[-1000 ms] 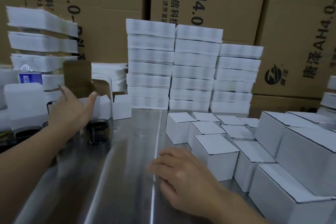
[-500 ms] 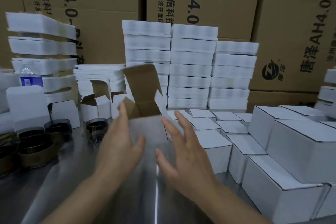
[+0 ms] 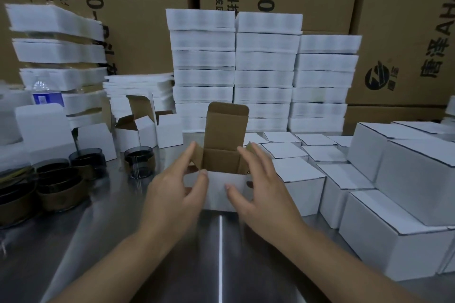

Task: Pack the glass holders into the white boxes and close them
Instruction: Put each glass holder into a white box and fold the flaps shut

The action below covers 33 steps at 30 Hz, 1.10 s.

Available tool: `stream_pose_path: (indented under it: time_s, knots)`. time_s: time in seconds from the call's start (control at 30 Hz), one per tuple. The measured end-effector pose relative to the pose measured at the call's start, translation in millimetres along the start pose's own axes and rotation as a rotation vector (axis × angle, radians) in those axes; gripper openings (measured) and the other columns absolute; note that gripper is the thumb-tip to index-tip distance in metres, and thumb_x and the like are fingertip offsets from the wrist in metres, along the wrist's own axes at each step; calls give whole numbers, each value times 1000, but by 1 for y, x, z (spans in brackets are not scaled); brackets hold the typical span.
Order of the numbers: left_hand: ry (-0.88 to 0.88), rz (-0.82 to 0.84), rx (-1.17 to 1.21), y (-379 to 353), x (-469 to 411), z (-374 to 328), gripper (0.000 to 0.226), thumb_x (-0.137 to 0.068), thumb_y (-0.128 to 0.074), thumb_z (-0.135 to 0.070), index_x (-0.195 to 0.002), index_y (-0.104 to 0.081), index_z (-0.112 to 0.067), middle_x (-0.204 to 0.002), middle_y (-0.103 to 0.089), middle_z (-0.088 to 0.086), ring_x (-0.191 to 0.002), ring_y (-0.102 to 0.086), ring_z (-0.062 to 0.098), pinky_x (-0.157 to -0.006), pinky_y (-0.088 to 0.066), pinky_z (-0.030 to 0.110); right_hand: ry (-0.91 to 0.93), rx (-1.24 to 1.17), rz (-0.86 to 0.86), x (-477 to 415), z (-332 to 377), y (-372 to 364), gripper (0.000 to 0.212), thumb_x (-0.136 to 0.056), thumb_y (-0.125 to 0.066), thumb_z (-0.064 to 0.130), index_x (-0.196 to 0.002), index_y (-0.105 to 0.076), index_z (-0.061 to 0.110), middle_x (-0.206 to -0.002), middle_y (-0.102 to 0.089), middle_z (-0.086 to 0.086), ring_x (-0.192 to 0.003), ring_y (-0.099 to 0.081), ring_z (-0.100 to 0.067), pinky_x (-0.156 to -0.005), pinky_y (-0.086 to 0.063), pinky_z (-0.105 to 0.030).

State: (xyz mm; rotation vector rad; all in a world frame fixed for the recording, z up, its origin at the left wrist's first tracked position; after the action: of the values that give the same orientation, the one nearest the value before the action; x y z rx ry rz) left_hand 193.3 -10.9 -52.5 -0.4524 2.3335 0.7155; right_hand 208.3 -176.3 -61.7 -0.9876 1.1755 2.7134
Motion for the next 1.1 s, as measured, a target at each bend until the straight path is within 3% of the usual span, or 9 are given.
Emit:
stream_pose_path:
  time_s: [0.1,0.2,0.27,0.33,0.43,0.53,0.67,0.87,1.1]
  knots:
    - [125,-21,123,3,-4,10,25,-90,-49,-39,-105,-66,-29,-85,-68,-23,-80,-66,-1,-75,-58,40,-67,-40,-23,-2,-6,0,77,-87,-58,46,-149,-14,33,-153,-21,15,-138,-25,-6,-112,-31,-33]
    - [163,-70,160,9,-9,19,34,-92,-45,-36,-67,-65,-24,-74,-69,-12,-74,-65,2,-72,-56,40,-63,-39,-24,-2,-6,0,75,-86,-60,46,-148,-19,33,-151,-25,17,-135,-29,-5,-111,-33,-34]
    - [134,-109,47,14,-14,25,26,-95,-49,-29,-74,-64,-26,-79,-67,-10,-81,-62,6,-74,-53,40,-39,-17,-9,-2,-5,-1,72,-87,-58,47,-146,-19,36,-152,-20,20,-136,-26,-4,-111,-33,-32]
    - [68,-157,-152,23,-24,32,8,-91,-55,-26,-95,-62,-25,-101,-59,-11,-100,-54,15,-83,-49,39,-21,1,6,0,-3,-3,68,-88,-56,49,-144,-19,41,-151,-17,24,-133,-24,2,-106,-31,-24]
    - [121,-116,-391,34,-37,56,48,-86,-63,-27,-131,-49,-22,-137,-41,-2,-130,-31,19,-104,-34,39,-1,26,5,1,-2,-4,61,-88,-54,50,-140,-23,43,-147,-20,26,-125,-24,7,-96,-22,-14]
    - [293,-3,-430,34,-40,83,73,-84,-67,-33,-146,-31,-24,-153,-17,2,-141,-13,26,-113,-26,48,-3,34,3,0,-3,-5,59,-88,-53,50,-139,-24,44,-145,-22,26,-123,-25,6,-96,-23,-16]
    - [402,127,-418,26,-36,106,84,-85,-67,-36,-151,-15,-30,-157,-4,4,-142,-10,33,-116,-20,50,17,37,10,2,1,-4,58,-87,-52,51,-139,-25,44,-144,-22,27,-119,-25,10,-94,-28,-16]
    - [442,129,-404,24,-38,113,85,-86,-65,-33,-152,-11,-33,-158,-3,6,-142,-18,35,-115,-24,50,102,64,58,6,12,-6,59,-88,-52,47,-141,-25,40,-145,-19,26,-122,-27,11,-100,-39,-23]
    - [524,32,-261,28,-40,116,65,-83,-71,-23,-138,-37,-23,-153,-12,11,-132,-35,39,-109,-33,46,108,86,91,6,13,-6,59,-89,-48,53,-138,-16,47,-145,-12,30,-123,-24,12,-102,-36,-20]
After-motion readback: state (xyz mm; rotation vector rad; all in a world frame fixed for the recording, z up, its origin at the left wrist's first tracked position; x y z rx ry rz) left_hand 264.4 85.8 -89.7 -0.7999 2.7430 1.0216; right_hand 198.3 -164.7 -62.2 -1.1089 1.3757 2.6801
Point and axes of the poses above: each hand's wrist, its own x-axis away from the middle knuckle, its own y-axis out of the back of the hand, z = x × y, the point moved 5 cm from there along -x, towards the middle knuckle
